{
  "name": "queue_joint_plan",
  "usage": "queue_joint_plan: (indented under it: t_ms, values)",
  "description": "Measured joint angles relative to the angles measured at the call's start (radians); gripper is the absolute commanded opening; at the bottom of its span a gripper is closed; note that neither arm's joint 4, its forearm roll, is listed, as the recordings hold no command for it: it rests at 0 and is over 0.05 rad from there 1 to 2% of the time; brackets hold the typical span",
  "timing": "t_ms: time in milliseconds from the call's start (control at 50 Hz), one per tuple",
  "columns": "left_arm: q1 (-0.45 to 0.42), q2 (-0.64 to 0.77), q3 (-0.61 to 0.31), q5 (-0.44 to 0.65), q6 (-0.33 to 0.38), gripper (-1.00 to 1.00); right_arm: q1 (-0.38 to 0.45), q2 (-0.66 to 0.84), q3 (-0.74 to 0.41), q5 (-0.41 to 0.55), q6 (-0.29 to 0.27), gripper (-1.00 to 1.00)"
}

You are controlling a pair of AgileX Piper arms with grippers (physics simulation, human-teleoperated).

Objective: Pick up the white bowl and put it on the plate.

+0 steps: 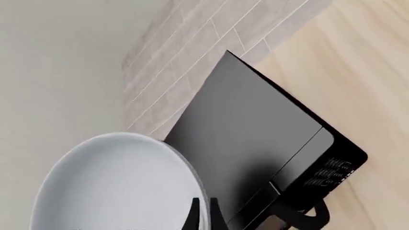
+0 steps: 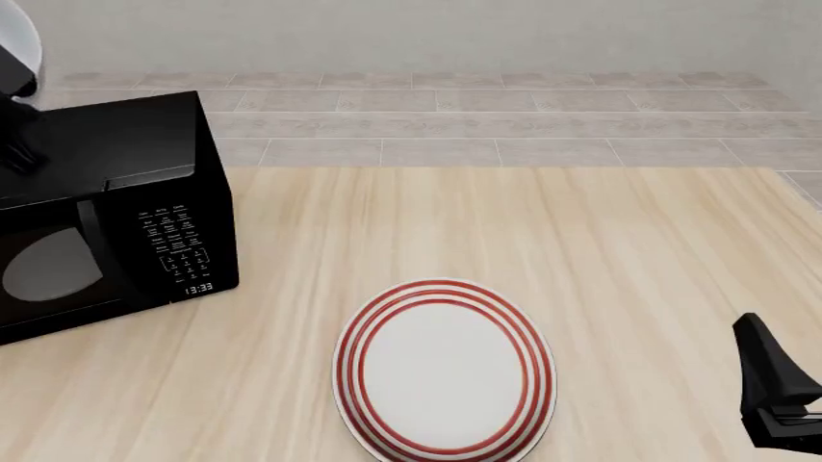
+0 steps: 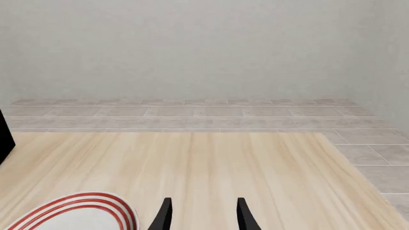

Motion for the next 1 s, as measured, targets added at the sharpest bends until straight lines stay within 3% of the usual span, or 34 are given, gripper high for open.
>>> queue_joint_plan:
  t_ms: [380,1000]
  values:
    - [-0.077,-0.099,-0.039,0.110,-0.027,-1.00,0.000,0.000,0.000,0.000,0.000,1.00]
    - [-0.362,-0.159,-0.099,0.201,-0.133,-1.00,0.000,0.000,0.000,0.000,0.000,1.00]
